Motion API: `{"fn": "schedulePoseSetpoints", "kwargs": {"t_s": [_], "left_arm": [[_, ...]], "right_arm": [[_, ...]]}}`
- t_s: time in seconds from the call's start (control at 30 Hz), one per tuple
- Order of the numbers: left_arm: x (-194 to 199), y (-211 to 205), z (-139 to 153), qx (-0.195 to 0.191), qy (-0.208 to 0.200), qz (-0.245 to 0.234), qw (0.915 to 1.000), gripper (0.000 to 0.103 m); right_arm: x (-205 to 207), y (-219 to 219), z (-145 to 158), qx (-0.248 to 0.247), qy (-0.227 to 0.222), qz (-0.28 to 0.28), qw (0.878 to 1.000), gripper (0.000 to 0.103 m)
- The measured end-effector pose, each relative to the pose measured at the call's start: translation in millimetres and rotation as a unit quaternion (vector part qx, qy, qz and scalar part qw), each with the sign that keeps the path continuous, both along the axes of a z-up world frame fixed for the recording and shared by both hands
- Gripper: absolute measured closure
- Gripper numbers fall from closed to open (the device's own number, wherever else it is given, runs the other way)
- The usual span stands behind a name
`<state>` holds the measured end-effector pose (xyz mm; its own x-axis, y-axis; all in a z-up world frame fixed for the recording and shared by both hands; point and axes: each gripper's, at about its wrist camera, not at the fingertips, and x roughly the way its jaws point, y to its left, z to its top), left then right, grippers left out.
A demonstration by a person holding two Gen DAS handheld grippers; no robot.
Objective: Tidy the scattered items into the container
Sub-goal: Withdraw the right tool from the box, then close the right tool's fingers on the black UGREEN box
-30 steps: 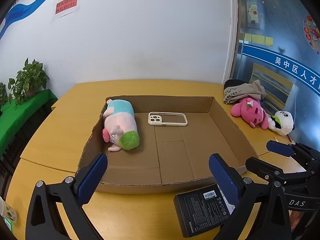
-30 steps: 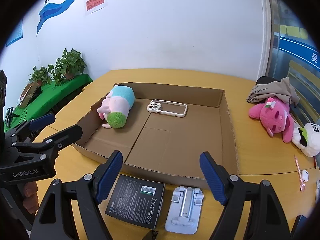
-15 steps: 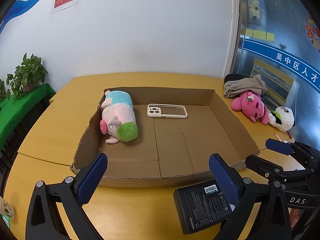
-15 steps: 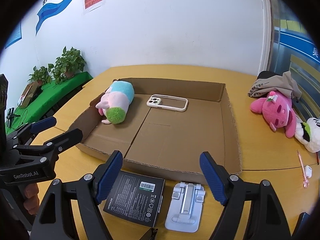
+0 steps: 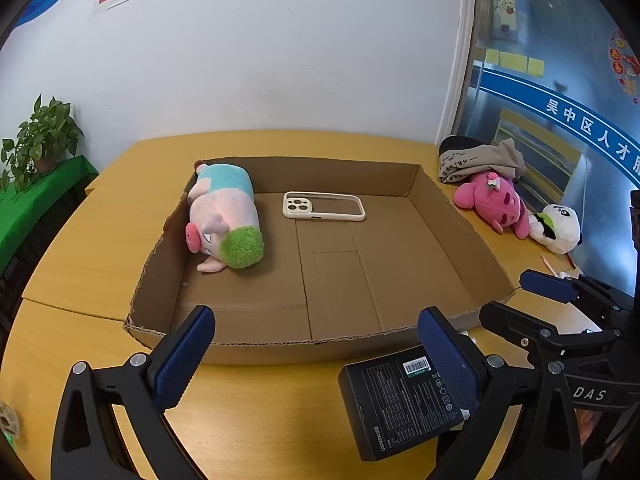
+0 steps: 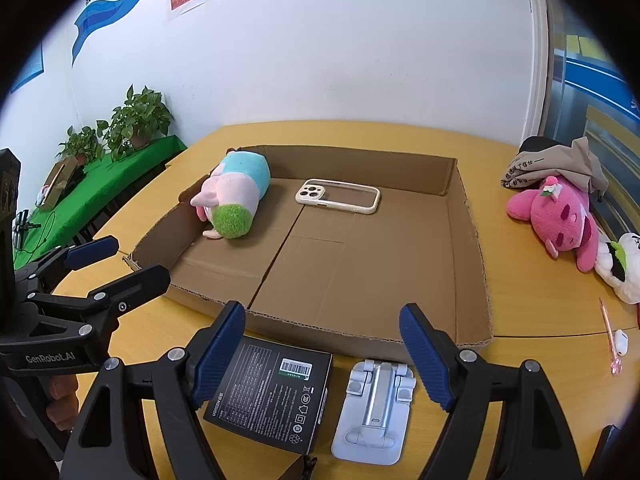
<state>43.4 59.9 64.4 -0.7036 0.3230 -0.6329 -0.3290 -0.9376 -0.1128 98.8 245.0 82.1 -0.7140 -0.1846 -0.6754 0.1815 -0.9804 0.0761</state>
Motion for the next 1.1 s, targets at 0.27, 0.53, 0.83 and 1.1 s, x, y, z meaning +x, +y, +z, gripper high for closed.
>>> {"fn": "schedulePoseSetpoints", "kwargs": {"t_s": [0.27, 0.53, 0.83, 1.1], "left_arm": [[-1, -3, -23, 0.017, -0.051, -0.065, 0.9965, 0.0], [-16, 5, -71, 0.074, -0.148, -0.116, 0.9794, 0.002], [-39, 27, -120, 0.105, -0.229, -0.143, 0.957, 0.015], [-43, 31, -132, 0.125, -0.249, -0.157, 0.9476, 0.025]], "right_arm": [[13, 7, -27, -0.015, -0.032, 0.071, 0.997, 0.024], [36, -12, -75, -0.005, -0.09, 0.168, 0.982, 0.024], [20, -28, -107, 0.012, -0.127, 0.169, 0.977, 0.024], [12, -33, -118, 0.014, -0.144, 0.164, 0.976, 0.024]]}}
